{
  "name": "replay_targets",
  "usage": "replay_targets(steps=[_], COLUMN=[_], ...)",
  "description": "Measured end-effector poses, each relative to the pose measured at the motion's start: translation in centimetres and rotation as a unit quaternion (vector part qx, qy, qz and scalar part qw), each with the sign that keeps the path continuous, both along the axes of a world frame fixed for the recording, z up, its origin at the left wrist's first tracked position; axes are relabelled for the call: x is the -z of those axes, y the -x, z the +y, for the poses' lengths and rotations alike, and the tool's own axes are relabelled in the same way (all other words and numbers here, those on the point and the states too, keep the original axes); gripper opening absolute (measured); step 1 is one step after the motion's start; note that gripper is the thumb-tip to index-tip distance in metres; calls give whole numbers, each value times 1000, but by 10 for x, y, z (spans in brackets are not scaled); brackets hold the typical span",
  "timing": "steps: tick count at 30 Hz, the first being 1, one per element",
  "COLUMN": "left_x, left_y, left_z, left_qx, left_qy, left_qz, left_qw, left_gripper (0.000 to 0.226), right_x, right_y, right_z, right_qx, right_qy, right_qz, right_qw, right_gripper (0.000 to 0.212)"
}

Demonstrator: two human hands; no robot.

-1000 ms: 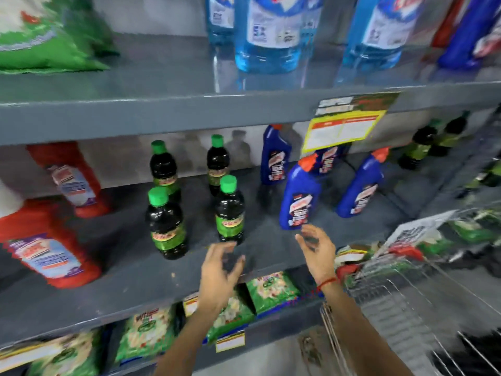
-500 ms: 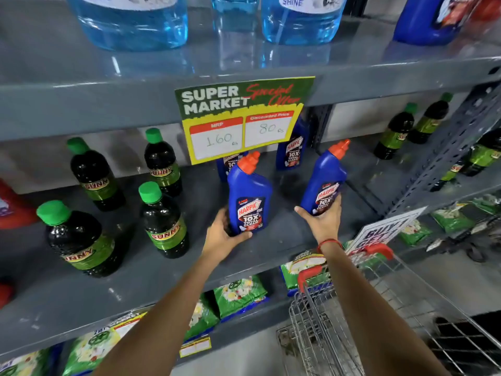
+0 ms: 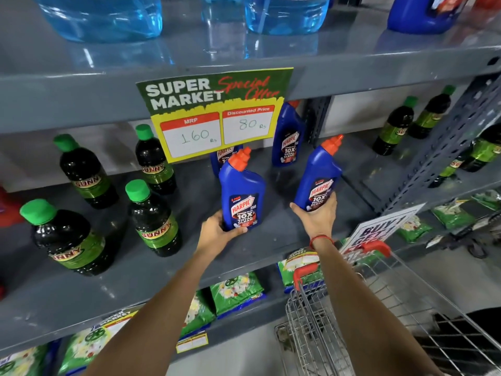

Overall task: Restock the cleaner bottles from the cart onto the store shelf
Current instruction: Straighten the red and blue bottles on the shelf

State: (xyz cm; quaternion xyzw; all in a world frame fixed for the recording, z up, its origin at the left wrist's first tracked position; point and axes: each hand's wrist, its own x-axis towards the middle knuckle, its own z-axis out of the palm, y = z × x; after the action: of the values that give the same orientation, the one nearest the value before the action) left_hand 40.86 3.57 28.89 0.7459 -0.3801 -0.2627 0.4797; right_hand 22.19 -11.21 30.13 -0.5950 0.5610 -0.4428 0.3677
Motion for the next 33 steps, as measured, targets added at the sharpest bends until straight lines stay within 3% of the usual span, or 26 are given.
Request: replay_targets(steps=[6, 8, 11, 13, 15, 17, 19, 21, 24, 26, 33], left_x=[-12, -16, -17, -17, -17, -15, -15, -17, -19, -22, -14], left_y=[4, 5, 4, -1, -11, -27, -44, -63, -88, -95, -104], left_z=[22, 48, 106, 148, 183, 206, 219, 223, 220, 215, 212], left_qx=[-3, -43, -120, -197, -295, -383, -425, -422, -384, -359, -348], left_qy=[19, 39, 66, 85, 109, 118, 92, 53, 0, -22, -39], left_qz=[25, 39, 28, 4, -16, -43, -67, -63, -55, -52, -42], left_qw=[999, 998, 990, 977, 949, 915, 898, 903, 922, 932, 936], left_gripper=[57, 52, 26, 11, 13, 18, 41, 72, 94, 94, 60], right_x=[0, 6, 16, 18, 20, 17, 12, 9, 7, 6, 4], right_y=[2, -1, -16, -34, -57, -82, -109, -134, -158, -166, -174], right_z=[21, 46, 101, 142, 175, 198, 210, 212, 209, 206, 203], right_qx=[7, 38, 59, 12, -76, -180, -271, -327, -363, -362, -347], right_qy=[-5, 31, 101, 114, 130, 136, 96, 49, 0, 1, 13], right_qz=[-17, -54, -77, -95, -88, -62, -35, -7, 22, 40, 54], right_qw=[1000, 997, 990, 989, 985, 972, 957, 944, 931, 931, 936], right_gripper=[100, 82, 47, 35, 28, 34, 53, 78, 99, 97, 77])
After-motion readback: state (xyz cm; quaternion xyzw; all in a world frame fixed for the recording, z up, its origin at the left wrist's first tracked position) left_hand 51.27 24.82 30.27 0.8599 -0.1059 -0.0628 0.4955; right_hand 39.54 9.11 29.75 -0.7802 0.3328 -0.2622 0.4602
